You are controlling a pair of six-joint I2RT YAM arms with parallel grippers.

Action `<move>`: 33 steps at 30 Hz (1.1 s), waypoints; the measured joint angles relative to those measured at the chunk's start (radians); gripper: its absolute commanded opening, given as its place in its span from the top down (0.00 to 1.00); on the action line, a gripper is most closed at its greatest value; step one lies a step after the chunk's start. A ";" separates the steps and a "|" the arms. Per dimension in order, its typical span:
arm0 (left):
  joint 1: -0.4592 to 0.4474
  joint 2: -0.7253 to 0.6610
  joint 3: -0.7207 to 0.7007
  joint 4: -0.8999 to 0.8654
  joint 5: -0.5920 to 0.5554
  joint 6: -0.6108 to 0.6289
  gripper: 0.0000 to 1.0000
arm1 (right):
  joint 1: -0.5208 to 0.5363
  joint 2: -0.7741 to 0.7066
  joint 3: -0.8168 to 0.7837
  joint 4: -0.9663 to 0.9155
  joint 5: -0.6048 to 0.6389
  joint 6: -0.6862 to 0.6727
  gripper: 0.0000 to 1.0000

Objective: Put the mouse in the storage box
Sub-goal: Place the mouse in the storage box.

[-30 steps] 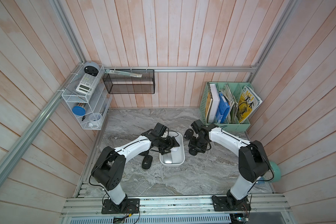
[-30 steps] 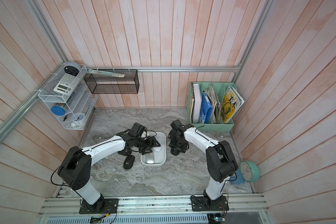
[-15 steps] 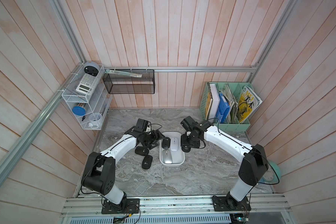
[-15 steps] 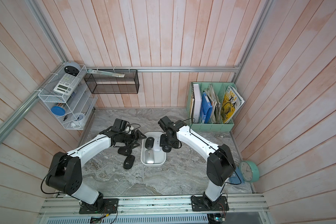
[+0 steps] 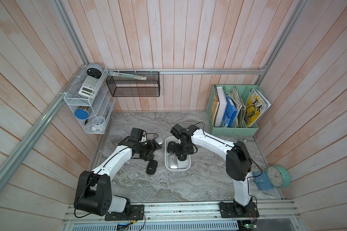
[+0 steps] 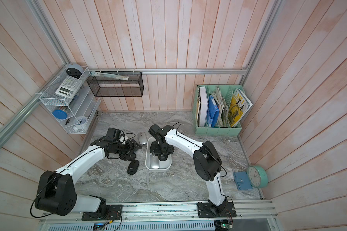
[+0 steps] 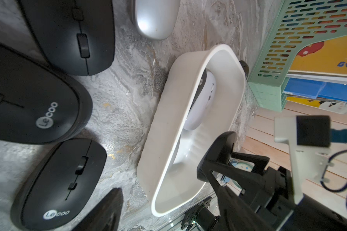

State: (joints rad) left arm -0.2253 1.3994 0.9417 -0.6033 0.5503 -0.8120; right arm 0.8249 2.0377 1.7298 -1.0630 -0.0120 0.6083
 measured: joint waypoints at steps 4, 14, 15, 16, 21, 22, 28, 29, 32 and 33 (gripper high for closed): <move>0.000 -0.034 0.000 -0.060 -0.053 0.031 0.20 | 0.000 0.039 0.030 -0.030 0.015 -0.012 0.56; 0.000 -0.099 -0.037 -0.135 -0.113 0.069 0.20 | 0.008 0.094 0.038 -0.064 0.020 -0.011 0.56; 0.000 -0.100 -0.039 -0.139 -0.114 0.069 0.20 | 0.010 0.100 0.040 -0.065 0.021 -0.011 0.56; 0.000 -0.101 -0.040 -0.142 -0.114 0.069 0.20 | 0.011 0.106 0.042 -0.068 0.022 -0.011 0.56; 0.000 -0.104 -0.058 -0.132 -0.100 0.071 0.20 | 0.018 0.142 0.071 -0.087 0.033 -0.011 0.53; -0.001 -0.104 -0.067 -0.129 -0.091 0.067 0.20 | 0.019 0.148 0.072 -0.087 0.034 -0.011 0.53; -0.047 -0.109 -0.167 -0.047 -0.010 0.026 0.20 | 0.024 0.171 0.074 -0.089 0.034 -0.011 0.51; -0.060 -0.109 -0.182 -0.036 -0.003 0.017 0.20 | 0.025 0.171 0.074 -0.090 0.034 -0.011 0.50; -0.086 -0.109 -0.208 -0.013 0.009 -0.003 0.20 | 0.025 0.171 0.074 -0.090 0.033 -0.011 0.48; -0.090 -0.109 -0.212 -0.006 0.013 -0.008 0.20 | 0.025 0.171 0.074 -0.090 0.033 -0.011 0.48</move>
State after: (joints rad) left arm -0.3157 1.2900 0.7296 -0.6090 0.5629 -0.8196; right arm 0.8501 2.2086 1.8038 -1.1526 0.0212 0.5976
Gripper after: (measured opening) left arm 0.802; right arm 0.656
